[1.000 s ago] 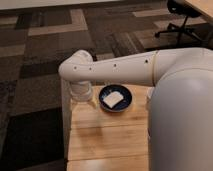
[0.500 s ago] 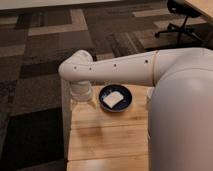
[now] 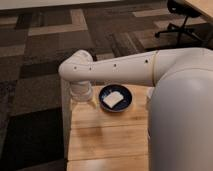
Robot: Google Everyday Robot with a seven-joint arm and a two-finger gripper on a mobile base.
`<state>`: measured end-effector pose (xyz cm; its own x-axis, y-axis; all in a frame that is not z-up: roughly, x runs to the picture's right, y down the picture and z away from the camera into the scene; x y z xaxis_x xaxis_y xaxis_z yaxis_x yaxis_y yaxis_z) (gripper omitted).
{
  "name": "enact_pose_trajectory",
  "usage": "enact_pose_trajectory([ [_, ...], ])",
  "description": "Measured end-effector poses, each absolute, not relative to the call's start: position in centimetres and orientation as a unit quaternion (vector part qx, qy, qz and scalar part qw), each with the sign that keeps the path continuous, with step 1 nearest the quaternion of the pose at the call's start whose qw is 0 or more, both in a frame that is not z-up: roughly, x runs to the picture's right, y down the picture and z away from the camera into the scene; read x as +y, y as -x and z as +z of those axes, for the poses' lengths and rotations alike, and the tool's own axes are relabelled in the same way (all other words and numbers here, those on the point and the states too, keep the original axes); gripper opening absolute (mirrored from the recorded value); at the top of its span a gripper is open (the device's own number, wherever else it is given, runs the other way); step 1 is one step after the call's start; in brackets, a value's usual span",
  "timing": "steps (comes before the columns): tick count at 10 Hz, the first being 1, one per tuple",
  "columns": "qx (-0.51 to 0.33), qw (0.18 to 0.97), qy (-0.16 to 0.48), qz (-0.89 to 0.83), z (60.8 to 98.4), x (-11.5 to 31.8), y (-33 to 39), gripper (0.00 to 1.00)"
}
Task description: Pick up the ceramic cup
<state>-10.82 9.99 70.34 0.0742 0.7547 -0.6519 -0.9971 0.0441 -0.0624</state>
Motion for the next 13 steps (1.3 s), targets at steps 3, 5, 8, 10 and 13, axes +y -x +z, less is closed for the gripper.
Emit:
enact_pose_trajectory([
  [3, 0.231, 0.684, 0.262, 0.64, 70.3, 10.0, 10.8, 0.65],
  [5, 0.237, 0.684, 0.26, 0.639, 70.5, 9.4, 9.7, 0.65],
  [8, 0.237, 0.684, 0.262, 0.639, 71.1, 8.2, 7.5, 0.65],
  [10, 0.242, 0.687, 0.264, 0.633, 72.3, 7.0, 5.1, 0.65],
  [13, 0.249, 0.695, 0.26, 0.622, 74.3, 4.8, 1.1, 0.65],
])
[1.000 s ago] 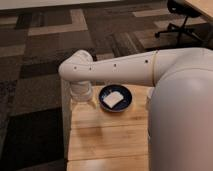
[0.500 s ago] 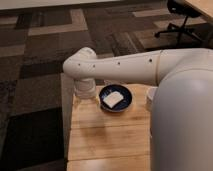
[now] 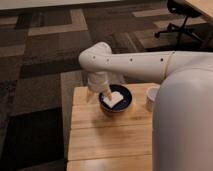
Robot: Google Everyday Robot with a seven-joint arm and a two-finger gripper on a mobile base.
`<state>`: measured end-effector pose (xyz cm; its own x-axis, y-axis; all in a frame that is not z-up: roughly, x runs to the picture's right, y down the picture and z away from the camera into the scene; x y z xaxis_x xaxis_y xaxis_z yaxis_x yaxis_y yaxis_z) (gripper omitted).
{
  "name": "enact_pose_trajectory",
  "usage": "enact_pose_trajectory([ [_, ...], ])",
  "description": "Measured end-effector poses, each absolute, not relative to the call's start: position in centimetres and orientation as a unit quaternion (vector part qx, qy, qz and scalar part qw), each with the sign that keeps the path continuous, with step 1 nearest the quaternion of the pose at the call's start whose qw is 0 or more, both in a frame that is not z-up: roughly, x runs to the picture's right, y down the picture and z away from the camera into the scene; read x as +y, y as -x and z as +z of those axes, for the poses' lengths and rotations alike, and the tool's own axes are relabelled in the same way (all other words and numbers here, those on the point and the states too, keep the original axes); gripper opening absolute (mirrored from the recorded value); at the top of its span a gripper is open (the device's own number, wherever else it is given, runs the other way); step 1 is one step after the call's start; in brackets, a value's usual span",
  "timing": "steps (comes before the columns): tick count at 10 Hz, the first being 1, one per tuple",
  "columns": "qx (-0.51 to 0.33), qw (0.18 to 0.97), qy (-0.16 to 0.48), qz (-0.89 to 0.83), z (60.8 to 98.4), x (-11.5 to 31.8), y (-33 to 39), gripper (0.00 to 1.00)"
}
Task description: Pick up the ceramic cup
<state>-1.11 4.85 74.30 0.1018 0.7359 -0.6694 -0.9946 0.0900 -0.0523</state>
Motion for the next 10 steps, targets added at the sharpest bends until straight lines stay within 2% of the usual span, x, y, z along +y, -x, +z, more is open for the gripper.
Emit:
enact_pose_trajectory([
  [4, 0.256, 0.715, 0.244, 0.603, 74.7, 1.9, -3.6, 0.65],
  [10, 0.255, 0.716, 0.246, 0.602, 74.7, 2.0, -3.3, 0.65],
])
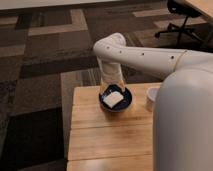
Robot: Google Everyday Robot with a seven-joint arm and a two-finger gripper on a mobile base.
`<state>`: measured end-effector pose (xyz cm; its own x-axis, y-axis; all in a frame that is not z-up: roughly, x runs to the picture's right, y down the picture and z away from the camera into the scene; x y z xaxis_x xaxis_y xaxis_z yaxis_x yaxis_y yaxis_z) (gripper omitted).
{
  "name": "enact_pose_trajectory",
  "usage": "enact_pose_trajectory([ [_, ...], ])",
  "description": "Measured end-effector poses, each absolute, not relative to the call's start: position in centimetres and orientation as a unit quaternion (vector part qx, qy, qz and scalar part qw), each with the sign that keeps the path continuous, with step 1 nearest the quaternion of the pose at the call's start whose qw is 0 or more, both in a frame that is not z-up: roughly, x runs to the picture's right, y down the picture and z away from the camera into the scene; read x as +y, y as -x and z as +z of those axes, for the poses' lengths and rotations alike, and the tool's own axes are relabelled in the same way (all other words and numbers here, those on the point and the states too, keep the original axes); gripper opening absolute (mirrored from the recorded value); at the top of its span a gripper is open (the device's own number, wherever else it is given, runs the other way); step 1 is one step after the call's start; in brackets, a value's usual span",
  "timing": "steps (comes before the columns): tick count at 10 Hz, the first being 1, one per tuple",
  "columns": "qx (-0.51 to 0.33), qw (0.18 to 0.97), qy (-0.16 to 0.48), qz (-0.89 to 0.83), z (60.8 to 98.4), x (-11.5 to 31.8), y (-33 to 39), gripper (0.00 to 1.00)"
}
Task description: Pick up the ceramic cup
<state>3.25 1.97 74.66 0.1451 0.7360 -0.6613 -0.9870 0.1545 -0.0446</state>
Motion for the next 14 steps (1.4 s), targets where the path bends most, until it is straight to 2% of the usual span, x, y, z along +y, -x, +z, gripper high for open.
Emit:
enact_pose_trajectory([
  [9, 0.284, 0.7, 0.193, 0.627, 75.7, -1.3, -14.6, 0.65],
  [14, 0.272, 0.73, 0.195, 0.596, 74.5, 0.3, -20.2, 0.65],
])
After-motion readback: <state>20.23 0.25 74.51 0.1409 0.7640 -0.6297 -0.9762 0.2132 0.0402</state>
